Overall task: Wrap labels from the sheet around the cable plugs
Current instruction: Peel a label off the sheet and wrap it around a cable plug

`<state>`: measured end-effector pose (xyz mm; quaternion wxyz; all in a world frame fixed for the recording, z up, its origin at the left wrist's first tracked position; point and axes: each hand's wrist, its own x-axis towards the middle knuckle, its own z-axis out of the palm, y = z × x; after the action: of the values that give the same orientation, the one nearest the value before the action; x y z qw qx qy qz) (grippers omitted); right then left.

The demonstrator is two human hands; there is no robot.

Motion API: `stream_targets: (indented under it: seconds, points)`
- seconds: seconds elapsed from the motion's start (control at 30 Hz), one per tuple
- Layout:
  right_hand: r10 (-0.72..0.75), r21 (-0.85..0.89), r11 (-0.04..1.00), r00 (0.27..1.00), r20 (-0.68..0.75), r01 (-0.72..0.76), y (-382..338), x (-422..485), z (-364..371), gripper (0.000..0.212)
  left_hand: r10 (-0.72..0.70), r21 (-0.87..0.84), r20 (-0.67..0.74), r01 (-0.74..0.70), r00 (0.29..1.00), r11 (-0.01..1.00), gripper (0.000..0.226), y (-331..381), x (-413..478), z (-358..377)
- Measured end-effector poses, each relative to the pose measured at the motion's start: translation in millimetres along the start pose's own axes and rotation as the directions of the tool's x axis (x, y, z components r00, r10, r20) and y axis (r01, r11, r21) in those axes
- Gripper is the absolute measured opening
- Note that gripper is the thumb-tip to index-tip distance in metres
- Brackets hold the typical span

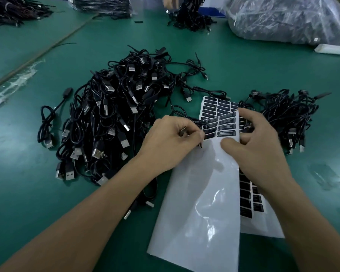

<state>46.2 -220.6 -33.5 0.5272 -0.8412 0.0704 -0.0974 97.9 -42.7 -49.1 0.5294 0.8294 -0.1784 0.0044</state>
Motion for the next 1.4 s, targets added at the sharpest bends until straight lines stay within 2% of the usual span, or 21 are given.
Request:
stream_targets:
  seconds: [0.1,0.2,0.3,0.4,0.47,0.53,0.73,0.93,1.07,1.13,1.2,1.3,1.4]
  points:
    - [0.006,-0.215,0.977,1.000,0.005,-0.005,2.7,1.3,-11.3,0.068,-0.017,-0.086,-0.113,0.007,0.993,0.996,0.019,-0.2,1.9,-1.8]
    - [0.009,-0.497,0.868,1.000,-0.018,-0.017,-0.7,-0.6,-16.2,0.083,-0.040,-0.142,-0.152,0.019,0.988,0.990,0.022,1.8,2.5,-2.9]
    - [-0.146,-0.670,0.743,0.978,-0.148,0.009,-8.6,-6.9,-12.9,0.086,-0.049,-0.157,-0.145,0.026,0.988,0.987,0.023,3.0,1.7,-3.1]
    - [-0.385,-0.612,0.760,0.910,-0.155,0.218,-12.9,-11.3,-0.6,0.054,-0.043,-0.156,-0.137,0.022,0.990,0.988,0.020,4.5,1.0,-2.1]
    - [-0.466,-0.567,0.755,0.877,-0.112,0.329,-14.4,-13.8,12.3,0.030,-0.030,-0.147,-0.140,0.009,0.990,0.989,0.022,4.9,1.3,-1.1]
    - [-0.502,-0.534,0.751,0.862,-0.077,0.389,-14.3,-16.2,24.2,0.019,-0.011,-0.132,-0.145,-0.009,0.989,0.991,0.029,5.1,1.4,-0.6]
    - [-0.517,-0.548,0.743,0.850,-0.105,0.384,-11.8,-13.5,37.6,0.012,0.008,-0.103,-0.151,-0.024,0.988,0.994,0.017,4.5,0.5,0.7]
    - [-0.499,-0.546,0.752,0.860,-0.107,0.368,-11.8,-11.3,40.9,0.006,-0.016,-0.121,-0.140,-0.001,0.990,0.993,0.018,3.6,1.1,-0.7]
    - [-0.398,-0.416,0.854,0.907,-0.138,0.312,-12.9,-10.0,36.7,0.004,-0.005,-0.148,-0.120,-0.013,0.993,0.989,0.017,6.1,-1.6,-1.0]
    - [-0.273,-0.236,0.944,0.946,-0.172,0.230,-12.0,-7.4,31.4,0.013,-0.021,-0.203,-0.108,-0.002,0.994,0.979,0.019,6.9,-3.0,-3.6]
    - [-0.133,0.028,0.990,0.975,-0.178,0.140,-12.1,-3.1,25.4,0.017,-0.037,-0.278,-0.058,0.020,0.998,0.961,0.023,7.4,-3.9,-6.7]
    - [0.049,0.355,0.935,0.993,-0.107,-0.008,-14.7,0.5,19.8,0.018,-0.029,-0.285,-0.018,0.023,0.999,0.958,0.019,6.6,-4.0,-8.2]
    - [0.145,0.504,0.856,0.989,-0.022,-0.115,-12.5,3.6,17.6,0.018,0.024,-0.317,-0.034,-0.033,0.999,0.948,0.011,6.8,-4.6,-5.6]
